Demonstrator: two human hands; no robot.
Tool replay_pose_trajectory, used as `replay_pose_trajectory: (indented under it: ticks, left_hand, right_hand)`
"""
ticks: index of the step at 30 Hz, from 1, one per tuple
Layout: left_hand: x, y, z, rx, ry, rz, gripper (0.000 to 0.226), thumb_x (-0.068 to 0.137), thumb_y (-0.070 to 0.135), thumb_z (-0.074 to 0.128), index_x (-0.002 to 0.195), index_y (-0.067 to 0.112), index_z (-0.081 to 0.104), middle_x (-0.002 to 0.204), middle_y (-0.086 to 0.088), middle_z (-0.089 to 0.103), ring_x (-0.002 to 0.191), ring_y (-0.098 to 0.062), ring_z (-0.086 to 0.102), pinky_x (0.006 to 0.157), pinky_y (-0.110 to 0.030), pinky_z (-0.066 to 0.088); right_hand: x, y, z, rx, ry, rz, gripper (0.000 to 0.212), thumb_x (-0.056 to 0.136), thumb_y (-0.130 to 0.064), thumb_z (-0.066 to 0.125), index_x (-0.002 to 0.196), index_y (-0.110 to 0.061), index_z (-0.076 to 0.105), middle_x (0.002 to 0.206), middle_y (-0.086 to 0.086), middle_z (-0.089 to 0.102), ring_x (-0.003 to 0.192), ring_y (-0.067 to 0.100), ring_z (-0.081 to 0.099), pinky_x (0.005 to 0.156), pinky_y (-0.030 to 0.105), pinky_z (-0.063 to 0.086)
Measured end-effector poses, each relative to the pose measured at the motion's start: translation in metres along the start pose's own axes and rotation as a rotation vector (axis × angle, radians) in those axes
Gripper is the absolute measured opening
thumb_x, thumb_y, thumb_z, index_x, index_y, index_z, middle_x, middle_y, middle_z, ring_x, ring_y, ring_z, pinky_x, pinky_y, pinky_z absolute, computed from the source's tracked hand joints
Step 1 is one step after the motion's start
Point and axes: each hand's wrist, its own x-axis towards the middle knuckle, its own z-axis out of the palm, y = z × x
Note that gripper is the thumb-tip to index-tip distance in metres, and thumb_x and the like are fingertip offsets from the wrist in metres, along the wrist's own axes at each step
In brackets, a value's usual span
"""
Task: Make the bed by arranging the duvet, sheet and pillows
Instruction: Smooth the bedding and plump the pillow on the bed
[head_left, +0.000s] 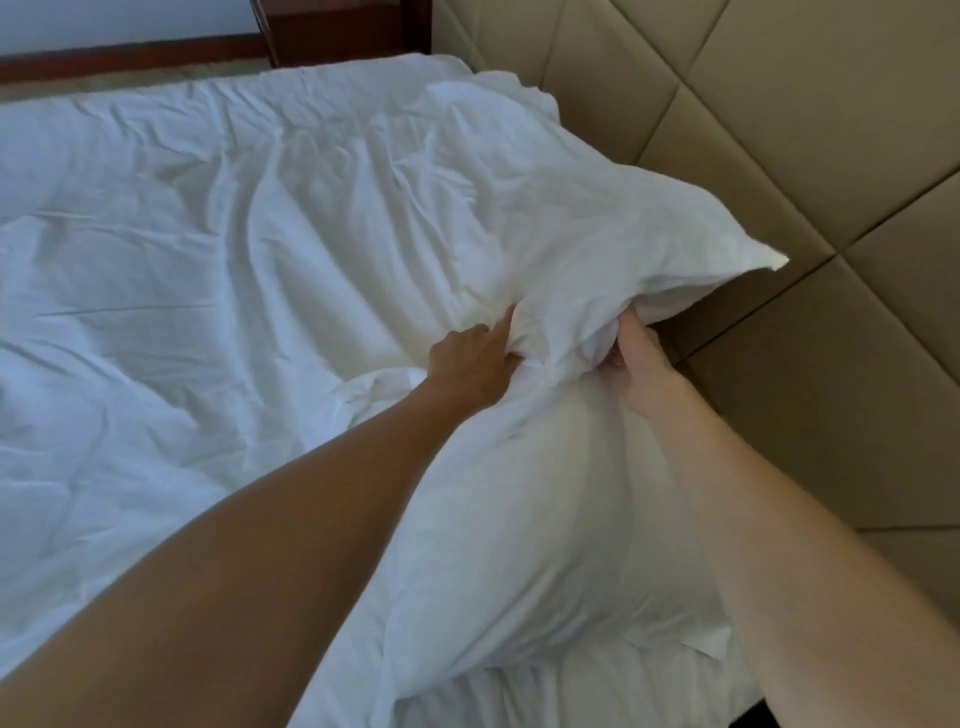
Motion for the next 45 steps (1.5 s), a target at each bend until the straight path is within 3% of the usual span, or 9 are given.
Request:
replay_pose_trajectory:
  ticks: [7, 11, 16, 22, 25, 28, 36, 40, 45]
  left_hand:
    - [-0.007, -0.002, 0.011, -0.374, 0.005, -0.225, 0.061, 0.098, 0.056, 0.027, 0.154, 0.032, 0.019, 0.132, -0.014, 0.052, 0.114, -0.042, 0.056, 0.102, -0.048, 0.043]
    - [-0.019, 0.002, -0.004, -0.494, -0.012, -0.241, 0.058, 0.099, 0.054, 0.028, 0.137, 0.015, 0.047, 0.099, -0.012, 0.071, 0.09, -0.033, 0.069, 0.095, -0.041, 0.048]
    - [-0.061, -0.038, -0.035, -1.109, -0.088, -0.325, 0.051, 0.095, 0.048, 0.046, 0.129, 0.011, 0.047, 0.108, -0.013, 0.068, 0.069, -0.024, 0.073, 0.077, -0.039, 0.06]
    - [-0.187, -0.118, -0.053, -1.762, 0.466, -0.502, 0.013, 0.093, 0.018, 0.05, 0.089, 0.015, 0.063, 0.07, 0.0, 0.064, 0.067, -0.012, 0.061, 0.06, -0.027, 0.05]
    - [-0.254, -0.146, -0.04, -1.899, 0.532, -0.637, 0.021, 0.102, 0.027, 0.044, 0.099, 0.013, 0.059, 0.082, -0.004, 0.064, 0.082, -0.02, 0.06, 0.078, -0.038, 0.05]
    - [-0.312, -0.166, -0.027, -1.971, 0.506, -0.706, 0.03, 0.106, 0.026, 0.035, 0.095, 0.012, 0.06, 0.087, -0.006, 0.066, 0.083, -0.021, 0.062, 0.079, -0.038, 0.05]
    - [-0.445, -0.248, 0.004, -0.969, 0.416, -0.905, 0.007, 0.089, 0.021, 0.066, 0.087, 0.014, 0.068, 0.09, -0.006, 0.068, 0.087, -0.026, 0.067, 0.08, -0.038, 0.054]
    - [-0.462, -0.267, -0.041, -0.373, 0.72, -0.739, 0.067, 0.069, 0.058, 0.061, 0.12, 0.016, 0.051, 0.116, -0.007, 0.056, 0.107, -0.029, 0.054, 0.087, -0.044, 0.044]
    - [-0.404, -0.282, -0.085, 0.253, 0.513, -0.536, 0.103, 0.069, 0.071, 0.065, 0.153, 0.03, 0.02, 0.16, -0.012, 0.016, 0.146, -0.033, 0.015, 0.112, -0.063, 0.016]
  right_hand:
    - [0.009, -0.011, 0.058, 0.714, 0.015, -0.32, 0.092, 0.076, -0.081, 0.052, 0.151, -0.029, 0.036, 0.151, 0.0, 0.045, 0.134, 0.026, 0.047, 0.112, 0.047, 0.038]
    - [-0.002, -0.003, 0.096, 0.23, 0.185, -0.323, 0.082, 0.074, -0.022, 0.086, 0.143, -0.018, 0.043, 0.134, -0.003, 0.059, 0.117, 0.012, 0.06, 0.104, 0.03, 0.048]
    - [-0.043, -0.016, 0.17, -0.293, 0.16, -0.561, 0.027, 0.084, 0.004, 0.057, 0.107, -0.011, 0.061, 0.11, 0.01, 0.066, 0.099, 0.024, 0.064, 0.084, 0.026, 0.049]
    - [-0.163, 0.042, 0.351, -1.258, -0.767, -0.758, 0.055, 0.09, -0.001, 0.045, 0.143, -0.016, 0.048, 0.142, 0.007, 0.052, 0.13, 0.022, 0.05, 0.107, 0.031, 0.04]
    - [-0.226, 0.098, 0.392, -1.526, -0.933, -0.685, 0.036, 0.103, -0.024, 0.039, 0.132, -0.013, 0.056, 0.128, 0.012, 0.063, 0.112, 0.028, 0.061, 0.081, 0.036, 0.05]
    - [-0.274, 0.145, 0.41, -1.745, -1.01, -0.705, 0.041, 0.105, -0.026, 0.038, 0.141, -0.007, 0.047, 0.144, 0.014, 0.048, 0.133, 0.032, 0.043, 0.105, 0.041, 0.037]
    - [-0.284, 0.216, 0.399, -1.399, -1.008, -0.575, 0.04, 0.078, -0.04, 0.067, 0.116, -0.028, 0.07, 0.128, -0.005, 0.064, 0.124, 0.016, 0.055, 0.106, 0.032, 0.042]
    - [-0.278, 0.245, 0.369, -1.329, -0.502, -0.982, 0.062, 0.085, -0.063, 0.049, 0.132, -0.024, 0.055, 0.15, 0.001, 0.042, 0.144, 0.023, 0.028, 0.12, 0.046, 0.018]
    - [-0.285, 0.24, 0.347, -1.197, -0.312, -1.184, 0.059, 0.094, -0.054, 0.035, 0.142, -0.021, 0.045, 0.152, 0.001, 0.04, 0.145, 0.019, 0.03, 0.122, 0.05, 0.008]
